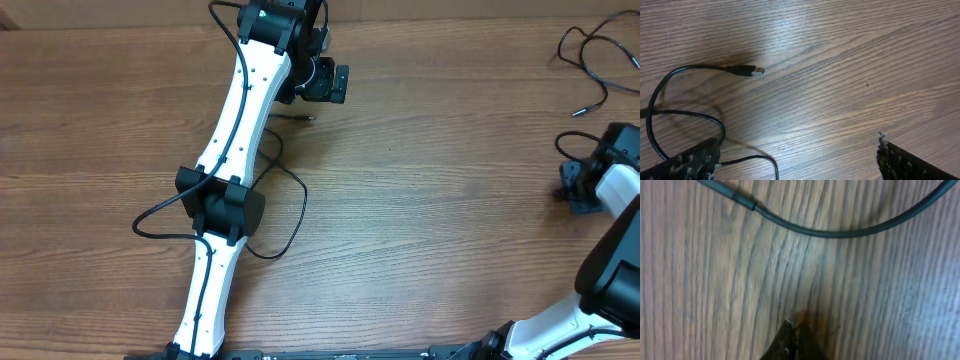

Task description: Untangle cables

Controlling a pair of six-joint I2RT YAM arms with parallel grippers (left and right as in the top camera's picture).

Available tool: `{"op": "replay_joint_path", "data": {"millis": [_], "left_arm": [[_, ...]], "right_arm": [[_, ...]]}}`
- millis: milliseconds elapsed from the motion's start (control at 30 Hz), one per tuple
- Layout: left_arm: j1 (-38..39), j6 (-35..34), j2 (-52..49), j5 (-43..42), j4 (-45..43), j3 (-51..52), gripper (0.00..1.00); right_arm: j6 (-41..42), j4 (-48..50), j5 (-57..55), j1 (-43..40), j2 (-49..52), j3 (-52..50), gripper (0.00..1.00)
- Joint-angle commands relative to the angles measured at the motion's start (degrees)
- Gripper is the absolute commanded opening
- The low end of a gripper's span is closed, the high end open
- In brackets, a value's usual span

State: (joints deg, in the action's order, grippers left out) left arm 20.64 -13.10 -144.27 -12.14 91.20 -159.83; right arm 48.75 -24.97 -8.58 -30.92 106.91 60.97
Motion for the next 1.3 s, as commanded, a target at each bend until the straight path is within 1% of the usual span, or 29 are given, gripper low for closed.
{"op": "replay_joint_path", "data": {"millis": [0,67,200,367,600,867,1033,1100,1200,1267], "left_arm": [[0.4,0.7,1.1,0.3,0.3,0.2,0.99],[0.4,0.7,1.1,0.3,0.5,0.2,1.0],[0.4,0.9,1.1,0.3,0.4,0.2,1.0],[0.4,0.9,1.1,0.3,0.6,0.2,1.0],[0.4,0.9,1.1,0.3,0.9,0.2,1.0],[0.4,0.9,1.1,0.3,2.0,0.2,1.0],[0.4,0.9,1.1,0.3,3.0,0.2,1.0],[0.4,0.9,1.1,0.3,3.1,0.2,1.0],[0.4,0.9,1.1,0.3,3.0,0.2,1.0],[0.4,0.9,1.1,0.3,2.8,0.2,1.0]], "right_arm": [[1.0,3.4,-1.8,-1.2,-0.1,-3.3,0.04],[0.9,7.1,-1.8,-2.6,0.0,-5.7,0.04],[0.5,11.4,-1.9,-4.7,0.1,-7.8,0.04],[0.2,15.0,-1.9,-6.4,1.3,-8.0,0.04],[-5.7,23.6,-1.8,-6.6,5.4,-8.0,0.04],[-5.8,32.3,-1.6,-8.3,10.6,-8.0,0.04],[-6.2,35.6,-1.6,-11.1,11.3,-7.8,0.04],[-7.7,35.7,-1.6,-12.3,11.3,-7.2,0.04],[-11.6,35.5,1.4,-13.9,11.3,-5.9,0.04],[-12.2,34.6,1.7,-14.4,11.3,-5.2,0.04]]}}
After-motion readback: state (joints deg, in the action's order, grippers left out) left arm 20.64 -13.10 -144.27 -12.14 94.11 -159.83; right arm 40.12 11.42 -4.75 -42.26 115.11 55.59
